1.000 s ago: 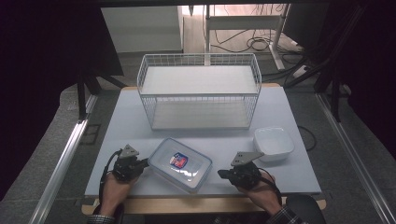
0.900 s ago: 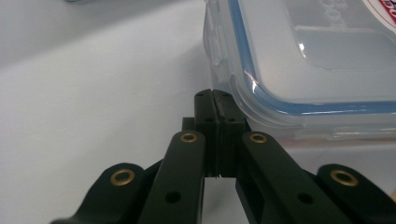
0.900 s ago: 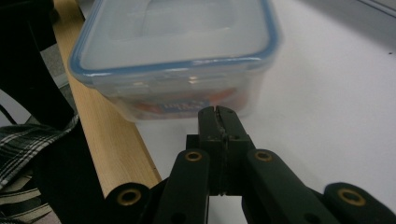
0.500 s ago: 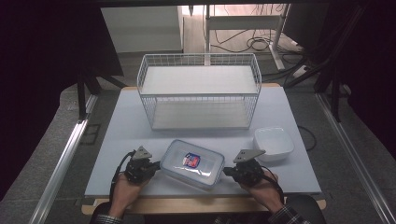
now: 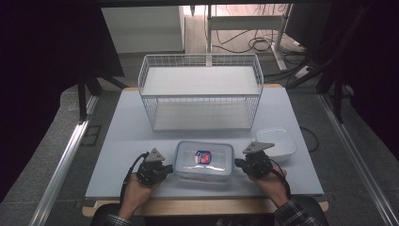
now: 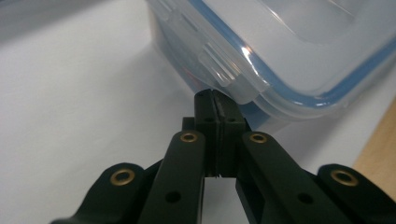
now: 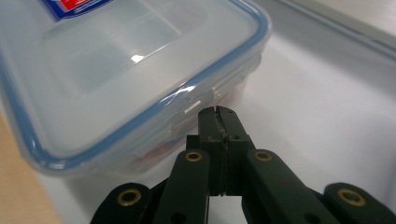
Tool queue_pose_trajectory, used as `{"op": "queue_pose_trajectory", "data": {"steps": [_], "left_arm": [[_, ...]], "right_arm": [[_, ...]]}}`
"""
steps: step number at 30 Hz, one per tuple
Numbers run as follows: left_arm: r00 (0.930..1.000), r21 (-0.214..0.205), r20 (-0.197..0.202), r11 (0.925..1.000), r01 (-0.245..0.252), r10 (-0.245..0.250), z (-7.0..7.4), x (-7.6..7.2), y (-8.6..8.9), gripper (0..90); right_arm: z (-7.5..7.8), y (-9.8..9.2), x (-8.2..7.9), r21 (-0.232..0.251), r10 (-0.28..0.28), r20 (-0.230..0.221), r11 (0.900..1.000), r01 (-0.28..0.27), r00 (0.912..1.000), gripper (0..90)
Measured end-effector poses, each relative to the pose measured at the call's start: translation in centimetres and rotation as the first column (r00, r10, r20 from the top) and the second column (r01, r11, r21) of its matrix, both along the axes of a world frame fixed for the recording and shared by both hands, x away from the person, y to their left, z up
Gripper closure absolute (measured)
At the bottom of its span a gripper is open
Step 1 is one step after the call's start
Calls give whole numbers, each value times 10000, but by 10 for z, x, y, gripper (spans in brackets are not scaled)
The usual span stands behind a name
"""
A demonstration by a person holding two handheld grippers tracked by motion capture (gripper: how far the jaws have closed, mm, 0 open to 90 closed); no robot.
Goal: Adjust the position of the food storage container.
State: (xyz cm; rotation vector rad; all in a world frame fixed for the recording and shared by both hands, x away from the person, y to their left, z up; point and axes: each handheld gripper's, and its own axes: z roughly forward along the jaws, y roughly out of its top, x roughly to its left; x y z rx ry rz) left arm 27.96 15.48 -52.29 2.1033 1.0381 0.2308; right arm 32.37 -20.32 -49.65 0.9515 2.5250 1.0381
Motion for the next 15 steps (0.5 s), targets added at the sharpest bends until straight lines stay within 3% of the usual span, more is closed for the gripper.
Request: {"op": "queue_pose_trajectory", "data": {"steps": [6,8,10,12,15], "left_arm": [[9995,125,0,9994,322,-322,0,-1,-6,898],[9996,-43,17,9996,284,-284,2,-2,-2,869],[9998,102,216,9999,29,-31,4,-3,0,854],[9973,359,628,9985,-416,393,7,-6,8,775],[9949,417,836,9973,-599,562,10,-8,16,648]], "right_arm": [[1,-3,9,-124,-391,167,9992,393,9991,896],[0,-3,9,-140,-332,158,9993,334,9993,895],[1,-3,9,-136,-321,156,9994,323,9994,895],[5,-7,7,75,-378,308,9993,376,9988,889],[11,-14,3,167,-504,611,9986,494,9969,831]]}}
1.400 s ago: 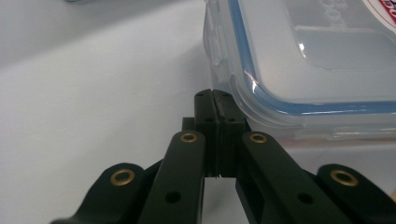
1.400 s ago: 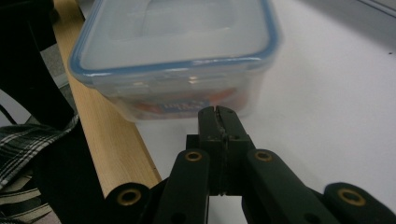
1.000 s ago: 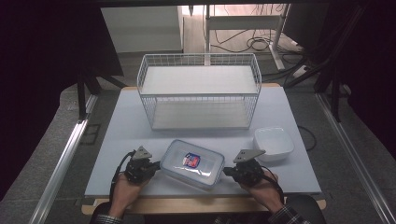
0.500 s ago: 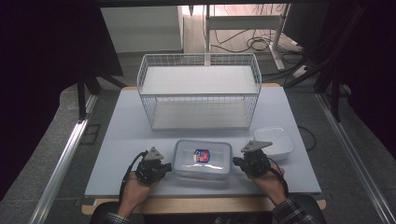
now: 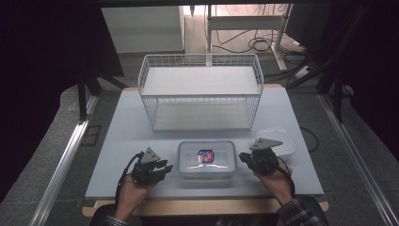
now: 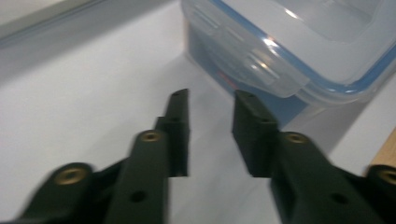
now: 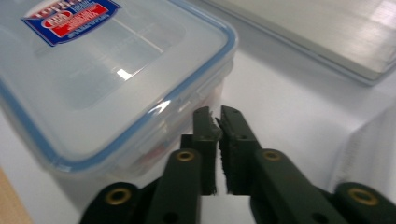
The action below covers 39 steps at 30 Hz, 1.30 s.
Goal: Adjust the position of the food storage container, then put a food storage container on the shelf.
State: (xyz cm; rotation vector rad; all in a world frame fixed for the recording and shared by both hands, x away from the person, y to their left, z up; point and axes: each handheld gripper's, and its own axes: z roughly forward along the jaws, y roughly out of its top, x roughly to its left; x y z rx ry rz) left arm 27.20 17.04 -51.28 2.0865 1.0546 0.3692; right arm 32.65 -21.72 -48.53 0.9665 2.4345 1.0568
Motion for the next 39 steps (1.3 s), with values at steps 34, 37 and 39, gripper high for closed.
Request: {"op": "queue_pose_trajectory", "data": {"steps": [34,37,39], "left_arm": [[9975,-230,674,9995,211,-195,-1,1,11,33],[9982,-263,561,9994,231,-216,-1,1,10,33],[9983,-246,538,9994,222,-209,-1,1,10,32]], "right_arm": [[10,-14,1,1523,562,186,9866,-584,9982,43],[11,-13,1,1577,446,122,9864,-460,9989,44],[11,-13,1,1580,397,51,9866,-400,9992,39]]}}
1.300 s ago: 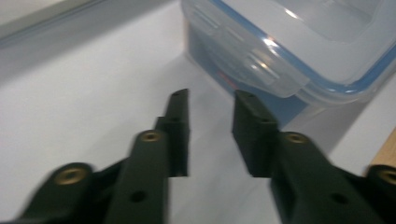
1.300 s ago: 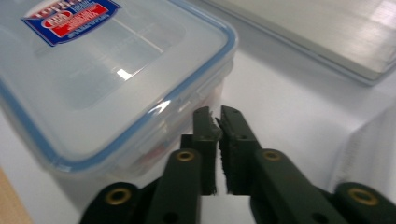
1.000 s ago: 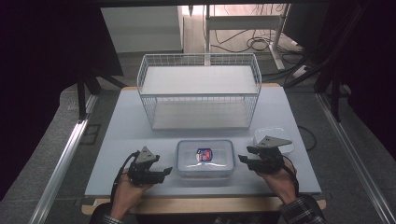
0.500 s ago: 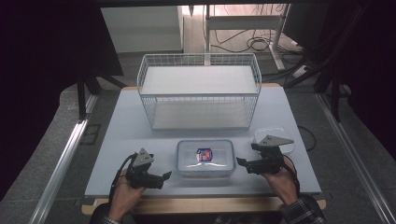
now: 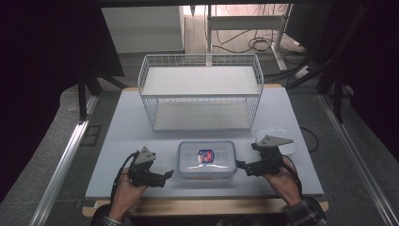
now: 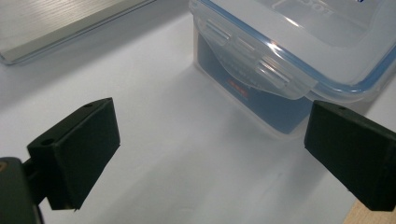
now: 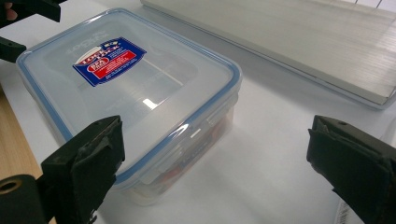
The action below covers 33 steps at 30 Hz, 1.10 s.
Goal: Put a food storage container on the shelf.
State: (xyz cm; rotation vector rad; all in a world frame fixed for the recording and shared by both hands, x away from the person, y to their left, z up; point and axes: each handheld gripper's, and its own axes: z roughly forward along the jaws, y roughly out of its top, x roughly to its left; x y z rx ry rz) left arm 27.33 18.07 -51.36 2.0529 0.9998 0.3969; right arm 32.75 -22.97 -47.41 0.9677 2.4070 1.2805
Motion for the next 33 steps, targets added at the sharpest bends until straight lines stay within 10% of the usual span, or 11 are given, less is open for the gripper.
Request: {"op": "queue_pose_trajectory", "data": {"steps": [9,26,33], "left_arm": [[9991,-1142,-353,9932,211,-252,13,6,4,21],[9890,-979,-537,9864,1318,-1375,33,35,-23,78],[9762,-1457,-1278,9769,1565,-1755,22,51,-38,14]], "right_arm": [[4,5,-2,137,-28,-142,9999,30,9999,4],[13,22,6,-475,351,-594,9982,-379,9976,88],[7,29,16,-263,561,-1122,9979,-594,9921,72]]}}
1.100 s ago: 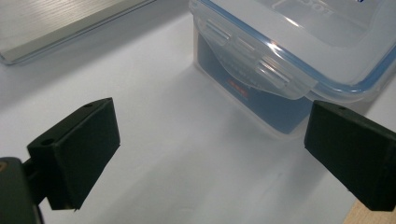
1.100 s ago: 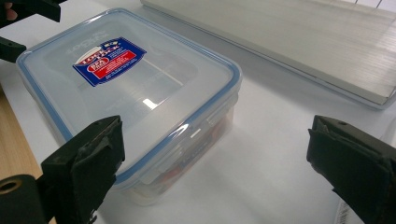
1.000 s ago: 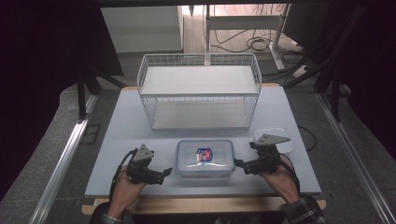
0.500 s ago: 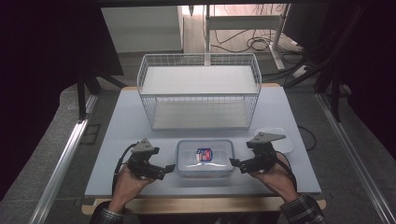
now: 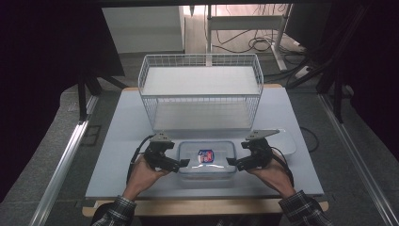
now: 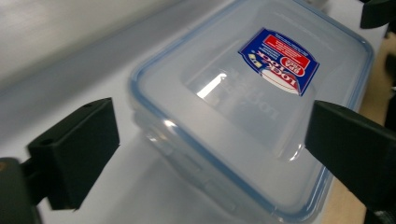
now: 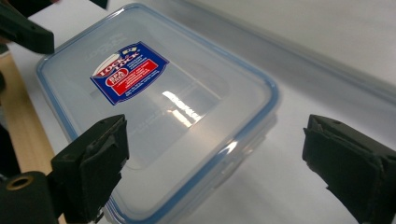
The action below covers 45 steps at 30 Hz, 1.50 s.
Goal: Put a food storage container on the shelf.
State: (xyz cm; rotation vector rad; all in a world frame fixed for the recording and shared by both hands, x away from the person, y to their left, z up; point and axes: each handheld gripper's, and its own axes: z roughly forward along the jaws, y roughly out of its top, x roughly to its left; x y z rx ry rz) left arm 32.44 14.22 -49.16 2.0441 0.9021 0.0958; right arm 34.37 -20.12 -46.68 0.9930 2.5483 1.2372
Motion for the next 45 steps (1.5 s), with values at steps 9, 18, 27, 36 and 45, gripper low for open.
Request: {"op": "queue_pose_trajectory", "data": {"steps": [9,18,27,36,45], "left_arm": [[9811,-1266,-1849,9914,339,-571,-27,7,-1,0],[9667,-1580,-2553,9871,-242,-171,-23,-7,11,157],[9542,-2499,-2986,9633,-985,201,-21,-16,28,395],[9760,-2381,-2174,9705,-373,-158,-18,-20,26,434],[9688,-2918,-2439,9493,-1166,440,-17,-21,26,483]], "right_arm": [[-22,11,7,286,314,-1619,9992,-272,9863,31],[-18,3,2,598,240,-2415,9982,-98,9701,203],[-14,-12,-3,1418,108,-2731,9895,291,9619,466],[-16,-19,5,1959,275,-3054,9800,346,9518,425],[-13,-21,-3,2051,-80,-3233,9756,783,9463,506]]}}
